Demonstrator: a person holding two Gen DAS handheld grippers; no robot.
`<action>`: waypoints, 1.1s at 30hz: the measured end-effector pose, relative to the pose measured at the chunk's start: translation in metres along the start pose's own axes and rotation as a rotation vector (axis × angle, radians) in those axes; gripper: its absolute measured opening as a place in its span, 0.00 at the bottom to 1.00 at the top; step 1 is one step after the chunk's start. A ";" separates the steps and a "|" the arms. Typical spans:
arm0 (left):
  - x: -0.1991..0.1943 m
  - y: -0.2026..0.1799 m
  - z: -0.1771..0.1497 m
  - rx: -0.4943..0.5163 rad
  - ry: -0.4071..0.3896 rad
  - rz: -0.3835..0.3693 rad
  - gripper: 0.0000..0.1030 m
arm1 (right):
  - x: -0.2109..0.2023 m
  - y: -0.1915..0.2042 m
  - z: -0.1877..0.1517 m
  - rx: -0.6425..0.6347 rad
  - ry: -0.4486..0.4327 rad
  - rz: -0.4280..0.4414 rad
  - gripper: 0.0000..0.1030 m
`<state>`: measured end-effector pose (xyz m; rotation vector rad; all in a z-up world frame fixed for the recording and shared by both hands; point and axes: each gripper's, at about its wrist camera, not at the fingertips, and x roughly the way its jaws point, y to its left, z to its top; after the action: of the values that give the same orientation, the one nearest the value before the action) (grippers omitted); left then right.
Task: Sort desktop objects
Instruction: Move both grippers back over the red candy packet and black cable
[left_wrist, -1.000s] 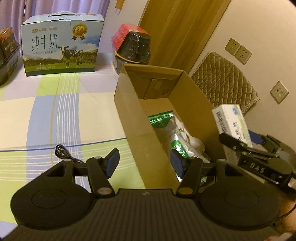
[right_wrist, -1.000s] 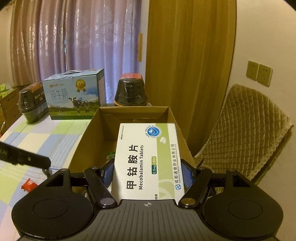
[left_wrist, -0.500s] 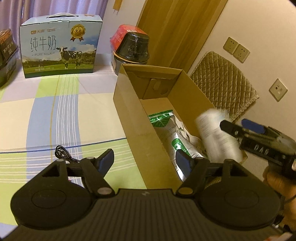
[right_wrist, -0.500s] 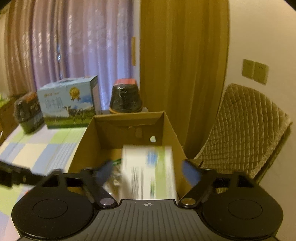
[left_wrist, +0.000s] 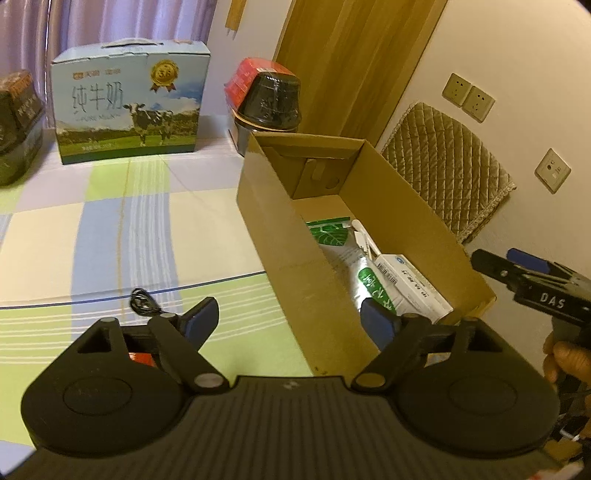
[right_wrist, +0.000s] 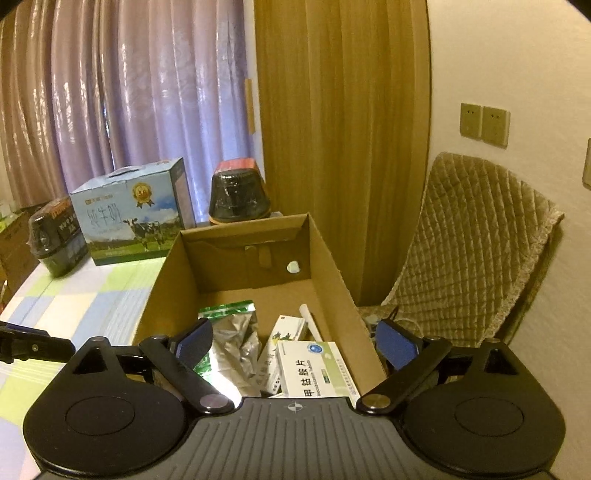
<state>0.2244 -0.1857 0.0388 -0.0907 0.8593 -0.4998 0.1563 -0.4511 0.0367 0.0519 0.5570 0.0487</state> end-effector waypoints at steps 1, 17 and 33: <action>-0.004 0.002 -0.001 0.001 -0.006 0.004 0.80 | -0.003 0.002 -0.001 -0.001 -0.003 0.001 0.91; -0.063 0.064 -0.030 0.024 -0.060 0.163 0.89 | -0.035 0.097 -0.011 -0.057 -0.020 0.165 0.98; -0.103 0.161 -0.061 -0.080 -0.063 0.268 0.95 | -0.021 0.188 -0.008 -0.191 -0.001 0.277 0.98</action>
<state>0.1850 0.0106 0.0267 -0.0624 0.8154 -0.2104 0.1278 -0.2645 0.0526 -0.0578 0.5386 0.3709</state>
